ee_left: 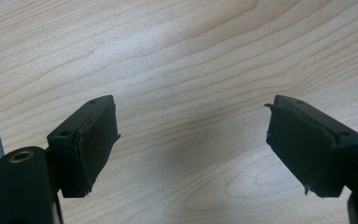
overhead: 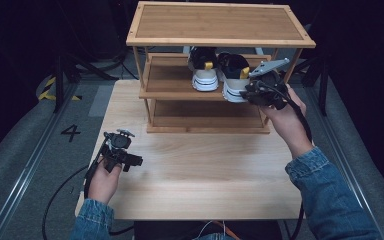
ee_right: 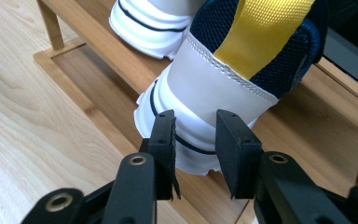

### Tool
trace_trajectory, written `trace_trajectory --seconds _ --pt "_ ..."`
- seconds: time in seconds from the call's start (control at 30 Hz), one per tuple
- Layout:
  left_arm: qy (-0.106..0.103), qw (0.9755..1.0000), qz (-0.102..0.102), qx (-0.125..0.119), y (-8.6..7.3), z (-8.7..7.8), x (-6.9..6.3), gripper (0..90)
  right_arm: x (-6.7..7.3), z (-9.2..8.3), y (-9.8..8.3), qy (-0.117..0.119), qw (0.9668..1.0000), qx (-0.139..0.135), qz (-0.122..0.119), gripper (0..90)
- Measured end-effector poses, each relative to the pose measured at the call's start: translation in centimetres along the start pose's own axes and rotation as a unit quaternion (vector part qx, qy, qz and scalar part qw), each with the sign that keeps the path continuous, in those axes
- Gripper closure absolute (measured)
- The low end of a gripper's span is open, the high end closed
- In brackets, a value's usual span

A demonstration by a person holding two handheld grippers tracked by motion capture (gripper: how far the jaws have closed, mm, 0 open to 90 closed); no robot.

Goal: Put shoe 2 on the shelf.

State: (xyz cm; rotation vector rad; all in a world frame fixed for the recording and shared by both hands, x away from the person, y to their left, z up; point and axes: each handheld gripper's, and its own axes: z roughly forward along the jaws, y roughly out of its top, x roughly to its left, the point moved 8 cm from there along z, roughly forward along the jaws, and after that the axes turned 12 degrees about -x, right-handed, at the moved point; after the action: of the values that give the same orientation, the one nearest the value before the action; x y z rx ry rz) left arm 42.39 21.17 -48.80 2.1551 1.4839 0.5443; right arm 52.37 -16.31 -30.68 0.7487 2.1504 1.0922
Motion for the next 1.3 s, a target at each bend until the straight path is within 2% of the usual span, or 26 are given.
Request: trace_trajectory --seconds 0.4,0.43,0.6,0.73,0.97,1.17,1.3 --pt "0.005 0.9999 -0.009 0.003 -0.9 -0.3 0.3 16.6 -0.1 2.0 0.6 -0.003 0.9998 -0.017 0.005 68.1" --pt "0.006 1.0 -0.004 0.003 -0.9 -0.3 0.4 16.6 -0.2 2.2 0.7 -0.005 0.9998 -0.019 0.003 68.3" --pt "0.005 0.9999 -0.013 0.005 -1.2 -0.4 0.5 16.6 -0.8 3.0 0.6 -0.015 0.9996 -0.02 0.009 68.5" --pt "0.006 0.9999 -0.009 0.005 -1.3 -0.4 0.5 16.6 -1.0 3.3 0.6 -0.023 0.9994 -0.025 0.01 68.6" --pt "0.004 0.9999 -0.009 0.005 -1.3 -0.4 0.4 16.6 -1.3 4.0 0.7 -0.048 0.9984 -0.029 -0.001 67.8" --pt "0.002 0.9999 -0.007 0.008 -1.3 -0.4 0.4 16.6 -1.8 4.7 0.7 -0.055 0.9978 -0.034 0.013 67.8" --pt "0.002 0.9999 -0.007 0.008 -1.3 -0.4 0.4 16.6 -1.8 5.0 0.7 -0.06 0.9974 -0.036 0.015 66.0"
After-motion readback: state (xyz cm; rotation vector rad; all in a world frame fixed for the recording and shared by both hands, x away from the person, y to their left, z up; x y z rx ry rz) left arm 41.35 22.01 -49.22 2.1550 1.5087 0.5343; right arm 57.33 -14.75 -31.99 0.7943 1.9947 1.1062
